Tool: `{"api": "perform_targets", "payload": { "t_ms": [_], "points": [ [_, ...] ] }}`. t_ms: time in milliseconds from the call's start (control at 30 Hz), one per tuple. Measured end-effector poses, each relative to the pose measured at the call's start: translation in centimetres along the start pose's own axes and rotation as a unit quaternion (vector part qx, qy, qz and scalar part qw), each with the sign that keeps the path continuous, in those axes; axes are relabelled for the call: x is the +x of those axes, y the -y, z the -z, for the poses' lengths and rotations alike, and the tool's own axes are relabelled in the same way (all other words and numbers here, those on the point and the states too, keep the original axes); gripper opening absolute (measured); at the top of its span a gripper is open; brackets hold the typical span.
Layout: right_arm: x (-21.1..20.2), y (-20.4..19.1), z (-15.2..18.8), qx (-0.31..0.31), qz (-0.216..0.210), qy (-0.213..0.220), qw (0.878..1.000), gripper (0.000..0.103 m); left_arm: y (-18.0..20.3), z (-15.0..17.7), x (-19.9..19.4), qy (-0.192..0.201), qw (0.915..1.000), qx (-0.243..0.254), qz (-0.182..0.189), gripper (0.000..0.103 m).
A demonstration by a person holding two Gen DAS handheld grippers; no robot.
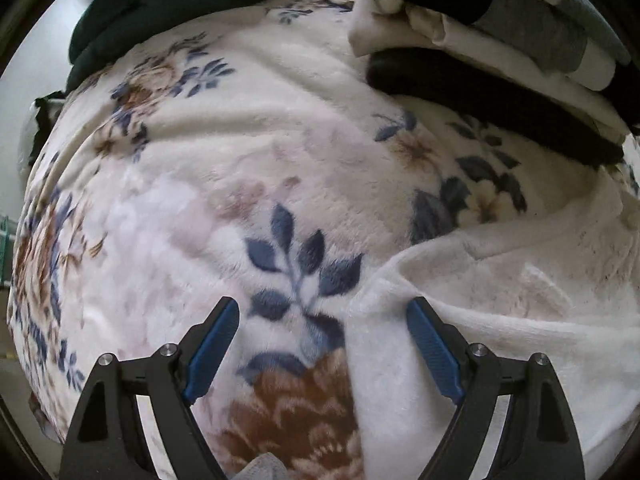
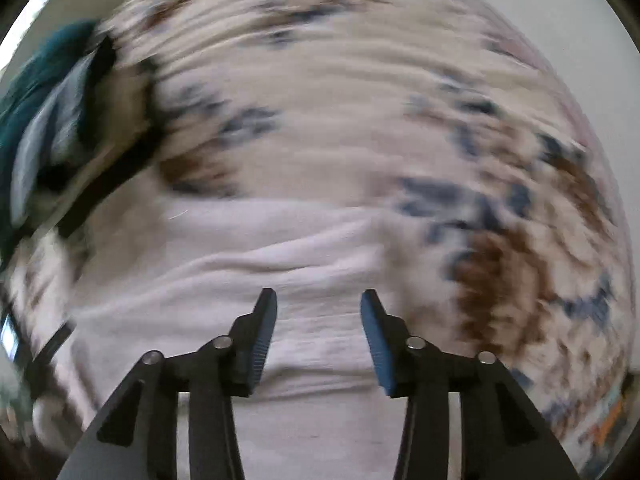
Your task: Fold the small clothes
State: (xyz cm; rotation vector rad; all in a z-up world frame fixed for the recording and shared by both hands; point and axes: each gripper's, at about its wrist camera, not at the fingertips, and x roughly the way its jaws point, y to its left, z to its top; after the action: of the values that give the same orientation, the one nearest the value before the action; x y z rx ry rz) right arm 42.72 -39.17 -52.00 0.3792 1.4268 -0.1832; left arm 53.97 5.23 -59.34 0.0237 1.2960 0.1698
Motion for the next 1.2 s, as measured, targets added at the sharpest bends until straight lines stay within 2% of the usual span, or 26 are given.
{"api": "perform_targets", "payload": {
  "t_ms": [100, 167, 233, 333, 400, 500, 533, 600, 700, 800, 867, 933, 1000, 1033, 1067, 1100, 1133, 1167, 1200],
  "points": [
    [4.3, -0.1, 0.2, -0.003, 0.035, -0.055, 0.998, 0.047, -0.6, 0.2, -1.2, 0.018, 0.9998, 0.000, 0.001, 0.086],
    [5.7, 0.5, 0.0, 0.006, 0.034, -0.076, 0.996, 0.047, -1.1, 0.6, -3.3, 0.038, 0.9993, -0.007, -0.002, 0.086],
    [3.8, 0.9, -0.1, 0.007, 0.005, -0.066, 0.998, 0.050, -1.4, 1.2, -6.0, 0.061, 0.9980, -0.011, -0.009, 0.086],
    [0.2, 1.7, 0.4, 0.002, -0.042, -0.058, 0.997, 0.066, -0.8, 3.1, -11.1, 0.093, 0.9955, -0.015, -0.009, 0.097],
    [-2.9, 3.2, 1.1, -0.008, -0.068, -0.062, 0.996, 0.066, 0.3, 4.5, -14.1, 0.107, 0.9941, -0.011, -0.003, 0.097],
    [-6.9, 6.2, 2.1, -0.035, -0.081, -0.076, 0.993, 0.066, 3.6, 8.5, -18.8, 0.110, 0.9938, 0.003, 0.016, 0.097],
    [-7.5, 7.4, 2.5, -0.042, -0.085, -0.080, 0.992, 0.066, 5.7, 10.7, -20.4, 0.106, 0.9941, 0.011, 0.018, 0.097],
    [-9.7, 10.8, 3.0, -0.061, -0.083, -0.098, 0.990, 0.066, 9.3, 14.2, -21.6, 0.085, 0.9957, 0.023, 0.030, 0.097],
    [-11.4, 16.3, 3.1, -0.073, -0.085, -0.114, 0.987, 0.066, 17.6, 21.5, -21.9, 0.011, 0.9966, 0.048, 0.066, 0.097],
    [-10.8, 20.7, 2.3, -0.075, -0.090, -0.120, 0.986, 0.066, 25.0, 27.8, -20.1, -0.061, 0.9905, 0.068, 0.103, 0.097],
    [-9.2, 22.6, 1.0, -0.075, -0.096, -0.122, 0.985, 0.066, 29.8, 31.8, -18.3, -0.105, 0.9834, 0.088, 0.119, 0.097],
    [-7.6, 23.5, 0.0, -0.072, -0.106, -0.122, 0.984, 0.066, 34.1, 35.0, -16.7, -0.130, 0.9770, 0.114, 0.125, 0.097],
    [-5.5, 23.7, -1.5, -0.069, -0.124, -0.126, 0.982, 0.066, 37.3, 37.6, -15.2, -0.140, 0.9741, 0.136, 0.115, 0.089],
    [-4.4, 23.4, -2.3, -0.069, -0.136, -0.129, 0.980, 0.066, 38.5, 38.5, -14.3, -0.145, 0.9727, 0.145, 0.109, 0.077],
    [-3.4, 22.9, -3.0, -0.069, -0.148, -0.132, 0.978, 0.066, 39.6, 39.4, -13.0, -0.157, 0.9709, 0.155, 0.093, 0.056],
    [-2.7, 22.5, -3.7, -0.070, -0.159, -0.135, 0.975, 0.066, 39.9, 39.7, -12.4, -0.156, 0.9715, 0.160, 0.078, 0.048],
    [-1.6, 21.8, -4.7, -0.069, -0.176, -0.137, 0.972, 0.066, 40.0, 39.8, -12.3, -0.146, 0.9739, 0.161, 0.066, 0.035],
    [-0.5, 20.8, -5.7, -0.067, -0.193, -0.140, 0.969, 0.066, 39.5, 39.4, -12.5, -0.133, 0.9782, 0.145, 0.067, 0.011],
    [0.3, 20.1, -6.3, -0.067, -0.203, -0.143, 0.967, 0.066, 38.9, 38.9, -12.9, -0.125, 0.9812, 0.131, 0.067, 0.009]
  ]
}}
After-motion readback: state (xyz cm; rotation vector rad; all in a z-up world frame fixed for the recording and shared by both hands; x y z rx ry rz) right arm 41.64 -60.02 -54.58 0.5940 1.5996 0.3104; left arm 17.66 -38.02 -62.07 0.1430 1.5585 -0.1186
